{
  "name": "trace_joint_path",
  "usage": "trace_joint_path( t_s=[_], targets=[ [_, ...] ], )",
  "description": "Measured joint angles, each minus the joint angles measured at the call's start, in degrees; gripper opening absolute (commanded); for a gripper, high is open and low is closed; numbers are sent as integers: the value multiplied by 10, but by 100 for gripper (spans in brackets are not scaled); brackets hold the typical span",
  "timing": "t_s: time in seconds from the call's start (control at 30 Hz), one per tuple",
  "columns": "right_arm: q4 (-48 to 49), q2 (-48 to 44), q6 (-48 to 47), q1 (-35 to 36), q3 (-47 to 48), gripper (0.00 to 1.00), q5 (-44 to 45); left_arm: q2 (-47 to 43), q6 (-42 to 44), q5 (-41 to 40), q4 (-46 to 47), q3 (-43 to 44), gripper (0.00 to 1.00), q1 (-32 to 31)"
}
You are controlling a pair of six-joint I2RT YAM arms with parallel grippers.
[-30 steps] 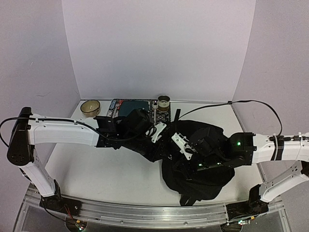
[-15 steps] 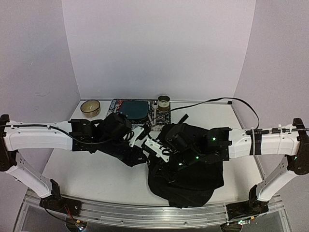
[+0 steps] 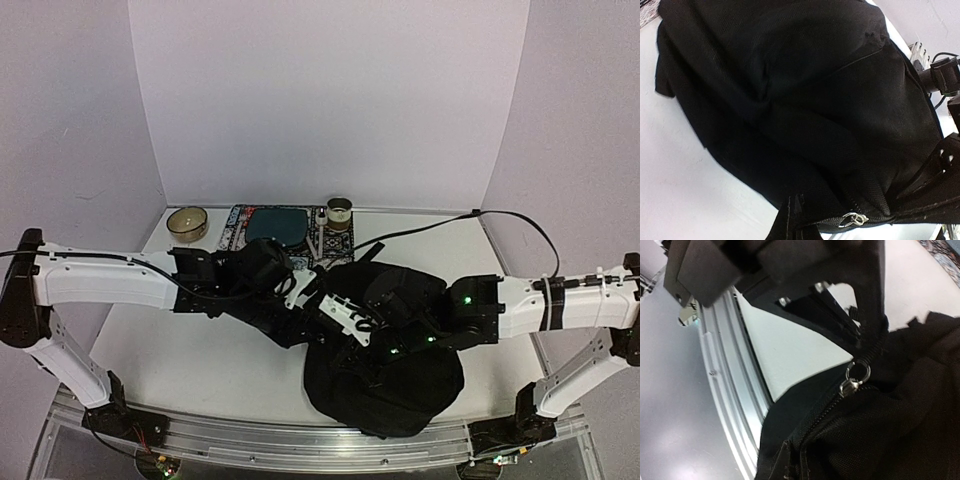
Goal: Pack the student bag
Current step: Zip the largest pocket of the bag in the student bag.
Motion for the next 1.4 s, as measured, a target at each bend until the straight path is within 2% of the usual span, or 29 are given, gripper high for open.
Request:
trace_joint_path(
  t_s=[0.2,0.57,0.9,1.27,1.4],
  targets=[
    [-16,-48,18,1,-35,0,43,34,11,20,23,26,0,8],
    [-33,-52,10,-4,-11,0,73,90,47,5,-9,112,0,34],
    [-47,-51,8,-6,-2,0,110,90,60,10,-11,116,0,44],
    [-44,-4,9,14,6,0,141,-7,-15,-44,-6,47,0,-30],
    [-10,-13,11,18,-12,5,144,-18,-56,-63,20,19,0,-54]
  ],
)
